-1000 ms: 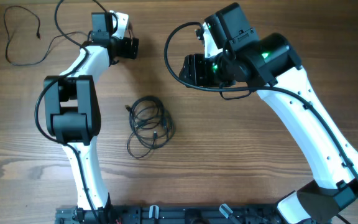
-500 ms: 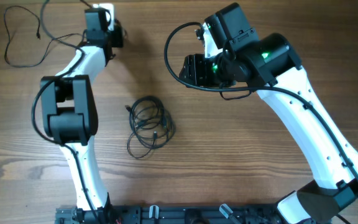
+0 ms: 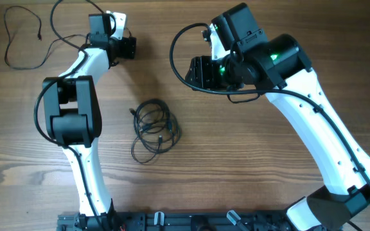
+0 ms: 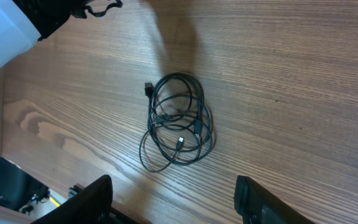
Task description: Untangle cables
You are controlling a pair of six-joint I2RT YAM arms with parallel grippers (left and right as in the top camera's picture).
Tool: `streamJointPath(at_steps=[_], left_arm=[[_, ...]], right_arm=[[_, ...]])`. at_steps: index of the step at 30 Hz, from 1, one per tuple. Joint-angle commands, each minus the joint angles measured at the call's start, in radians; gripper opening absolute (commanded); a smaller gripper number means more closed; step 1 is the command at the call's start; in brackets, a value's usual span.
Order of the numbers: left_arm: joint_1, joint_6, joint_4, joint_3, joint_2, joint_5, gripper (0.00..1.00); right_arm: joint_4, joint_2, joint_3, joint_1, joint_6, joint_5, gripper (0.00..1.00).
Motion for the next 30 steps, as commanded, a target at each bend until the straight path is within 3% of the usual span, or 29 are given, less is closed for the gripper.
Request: streamJointPath(at_steps=[1,2,3,8,11,12,16,18,19,24,27,28,29,30], left_arm=[[0.006,0.058,0.035,-0.003,0.023,-0.014,0.72],[0.01,0.058,0.05,-0.003,0.031,-0.013,0.63],[0.012,0.058,0.057,-0.003,0.04,-0.014,0.62],[0.035,0.058,0.087,-0.003,0.097,-0.014,0.67],[0.061,0.038,0.093,-0.003,0.111,-0.014,0.12],[0.073,0.001,0.095,-0.003,0.111,-0.013,0.04],[0.138,-0.26,0.123,-0.003,0.069,-0.013,0.04],[0.186,-0.515,0.183,-0.003,-0.009,-0.013,0.04],[0.199,-0.571,0.198,-0.003,-0.034,-0.013,0.04],[0.27,-0.614,0.301,-0.003,-0.184,-0.014,0.04],[0.327,-0.717,0.299,-0.003,-0.197,-0.05,0.04],[0.339,-0.717,0.248,-0.003,-0.188,-0.1,0.1],[0.344,-0.715,0.192,-0.003,-0.18,-0.146,0.43],[0.349,-0.698,0.148,-0.003,-0.173,-0.188,0.56]], right_arm=[[0.004,0.011,-0.006,0.004,0.0,0.003,0.64],[0.002,0.011,-0.006,0.004,0.0,0.003,0.65],[0.001,0.011,-0.006,0.004,0.0,0.003,0.65],[0.017,0.011,-0.062,0.004,0.013,0.003,0.65],[0.057,0.011,-0.11,0.004,0.055,0.002,0.64],[0.065,0.011,-0.12,0.004,0.055,0.002,0.64],[0.064,0.011,-0.12,0.004,0.054,0.002,0.64],[0.065,0.011,-0.12,0.004,0.054,0.002,0.64],[0.064,0.011,-0.12,0.004,0.054,0.002,0.64],[0.064,0.011,-0.12,0.004,0.054,0.002,0.64],[0.062,0.011,-0.12,0.004,0.053,0.002,0.64],[0.062,0.011,-0.12,0.004,0.053,0.002,0.64],[0.063,0.011,-0.12,0.004,0.054,0.002,0.64],[0.063,0.011,-0.12,0.004,0.053,0.002,0.64]])
